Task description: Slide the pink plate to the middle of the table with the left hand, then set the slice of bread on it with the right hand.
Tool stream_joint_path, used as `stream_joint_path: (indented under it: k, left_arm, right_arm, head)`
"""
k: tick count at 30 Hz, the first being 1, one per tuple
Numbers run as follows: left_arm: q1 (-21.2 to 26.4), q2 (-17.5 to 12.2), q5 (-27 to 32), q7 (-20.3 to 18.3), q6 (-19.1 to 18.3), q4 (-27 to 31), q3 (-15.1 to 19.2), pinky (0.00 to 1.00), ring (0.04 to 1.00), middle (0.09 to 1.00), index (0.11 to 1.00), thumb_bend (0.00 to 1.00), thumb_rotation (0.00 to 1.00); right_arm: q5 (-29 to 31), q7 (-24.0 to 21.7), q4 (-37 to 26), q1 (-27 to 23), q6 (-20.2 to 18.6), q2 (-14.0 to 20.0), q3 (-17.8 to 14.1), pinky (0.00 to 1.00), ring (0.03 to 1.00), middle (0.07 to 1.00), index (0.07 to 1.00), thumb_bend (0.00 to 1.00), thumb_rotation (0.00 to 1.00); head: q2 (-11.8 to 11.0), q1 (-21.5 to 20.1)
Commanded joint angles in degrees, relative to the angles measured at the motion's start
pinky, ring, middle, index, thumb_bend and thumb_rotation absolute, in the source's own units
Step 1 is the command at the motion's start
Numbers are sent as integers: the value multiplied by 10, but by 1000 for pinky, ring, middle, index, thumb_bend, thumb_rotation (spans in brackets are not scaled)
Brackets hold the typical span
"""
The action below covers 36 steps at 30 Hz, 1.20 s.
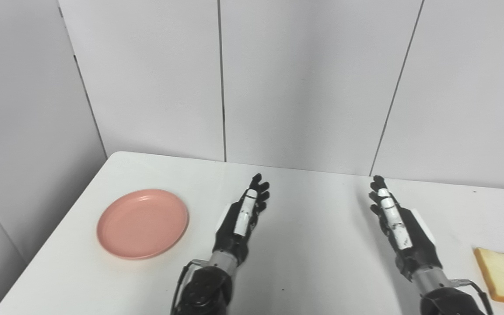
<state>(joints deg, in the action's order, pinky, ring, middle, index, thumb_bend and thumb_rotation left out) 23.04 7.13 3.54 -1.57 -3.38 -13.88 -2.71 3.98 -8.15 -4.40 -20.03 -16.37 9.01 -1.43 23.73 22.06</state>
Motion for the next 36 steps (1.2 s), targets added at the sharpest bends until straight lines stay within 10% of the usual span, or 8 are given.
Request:
stream_joint_path:
  k: [1,24,36]
  left_arm:
    - [29,5,-8,5,27,7,-3,934,937,932,930,457,1000]
    - [31,10,8,-5,34,34,-1,937,941,944,944,430,1000]
    - [35,-8,27,-3,-11,144,17,986,958,965,966,462,1000]
  right_arm:
    - [0,4,-16,-16,20,3,-5,1000,1000,1000,1000,185,1000]
    - [3,6,-36,-14,-1,0,-6,1000,1000,1000,1000,140,1000]
    - [3,4,-38,-15,-7,3,-6,1000,1000,1000,1000,131,1000]
  head:
    - [0,1]
    - [0,7]
    - [2,14]
